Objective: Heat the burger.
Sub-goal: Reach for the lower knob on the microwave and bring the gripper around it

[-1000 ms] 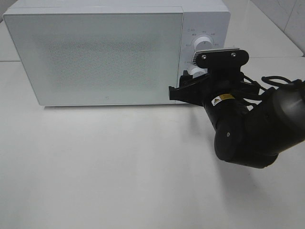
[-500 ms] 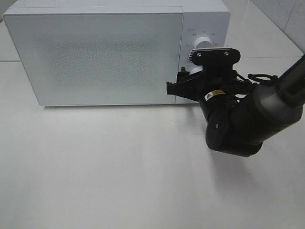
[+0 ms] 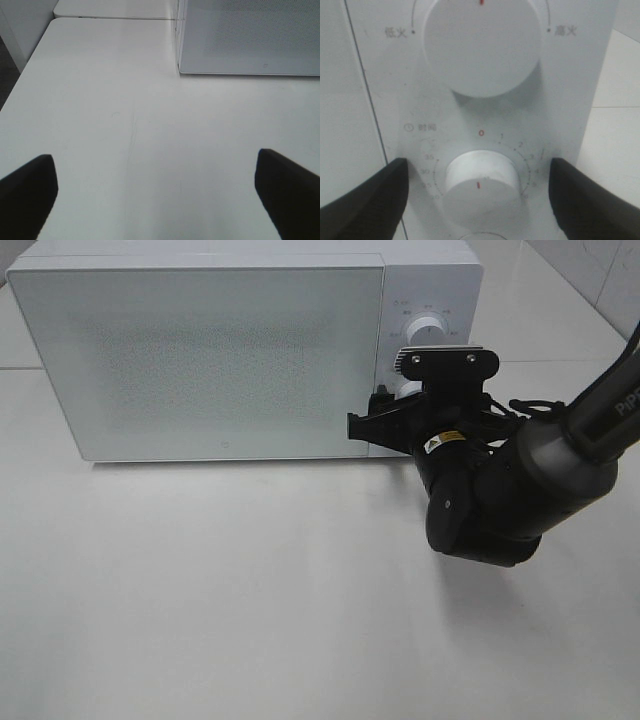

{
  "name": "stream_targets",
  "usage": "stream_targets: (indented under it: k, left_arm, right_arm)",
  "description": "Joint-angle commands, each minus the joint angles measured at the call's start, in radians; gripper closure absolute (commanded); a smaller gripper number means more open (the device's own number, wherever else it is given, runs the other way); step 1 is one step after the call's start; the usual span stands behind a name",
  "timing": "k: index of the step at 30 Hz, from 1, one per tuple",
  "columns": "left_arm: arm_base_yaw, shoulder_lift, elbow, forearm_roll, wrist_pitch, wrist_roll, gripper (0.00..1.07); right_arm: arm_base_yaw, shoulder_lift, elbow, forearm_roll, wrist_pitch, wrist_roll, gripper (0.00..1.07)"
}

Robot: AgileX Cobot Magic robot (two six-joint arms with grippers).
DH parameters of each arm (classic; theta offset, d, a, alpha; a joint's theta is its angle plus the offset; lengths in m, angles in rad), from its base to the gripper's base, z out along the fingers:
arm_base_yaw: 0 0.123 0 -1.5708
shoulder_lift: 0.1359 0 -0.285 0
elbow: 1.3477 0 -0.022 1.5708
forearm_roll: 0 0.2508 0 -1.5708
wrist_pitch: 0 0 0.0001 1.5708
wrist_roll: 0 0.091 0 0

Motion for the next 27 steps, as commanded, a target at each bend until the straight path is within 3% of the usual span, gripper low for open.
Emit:
stream_targets:
  k: [1,3,5,8,10,11,13,16,17,27]
  left_arm:
    - [0.002,-0.020,0.003,-0.005,-0.013,-0.008,0.06]
    - [0.002,-0.020,0.003,-0.005,-0.013,-0.008,0.06]
    - [0.002,-0.020,0.003,-0.005,-0.013,-0.008,0.06]
    - [0.002,-0.020,0.003,-0.005,-0.013,-0.008,0.06]
    - [0.002,-0.020,0.003,-0.005,-0.013,-0.008,0.06]
    - [0.002,-0.020,0.003,-0.005,-0.013,-0.008,0.06]
    - [0.002,-0.020,0.003,-0.005,-0.013,-0.008,0.06]
    - [0.002,-0.020,0.003,-0.005,-0.013,-0.008,0.06]
    - [0.002,-0.020,0.003,-0.005,-0.013,-0.008,0.06]
    - [0.002,-0.020,0.003,-0.005,-0.013,-0.008,0.06]
  right_arm:
    - [-0.026,0.000,-0.024,-0.013,-0.017,0.010,0.33]
    - [-0.026,0.000,-0.024,-0.016,-0.018,0.010,0.34]
    - [-0.026,0.000,-0.024,-0.031,-0.029,0.010,0.44]
    - [-0.026,0.000,-0.024,-0.031,-0.037,0.010,0.49]
    - [-0.026,0.000,-0.024,-0.031,-0.053,0.010,0.68]
    - [-0.026,0.000,-0.024,-0.031,-0.053,0.010,0.68]
    - [-0.026,0.000,-0.024,-0.031,-0.077,0.008,0.94]
    - [-0.026,0.000,-0.024,-0.031,-0.086,0.008,0.99]
    - [-0.026,0.000,-0.024,-0.031,-0.106,0.008,1.07]
    - [-0.026,0.000,-0.024,-0.035,-0.142,-0.003,1.07]
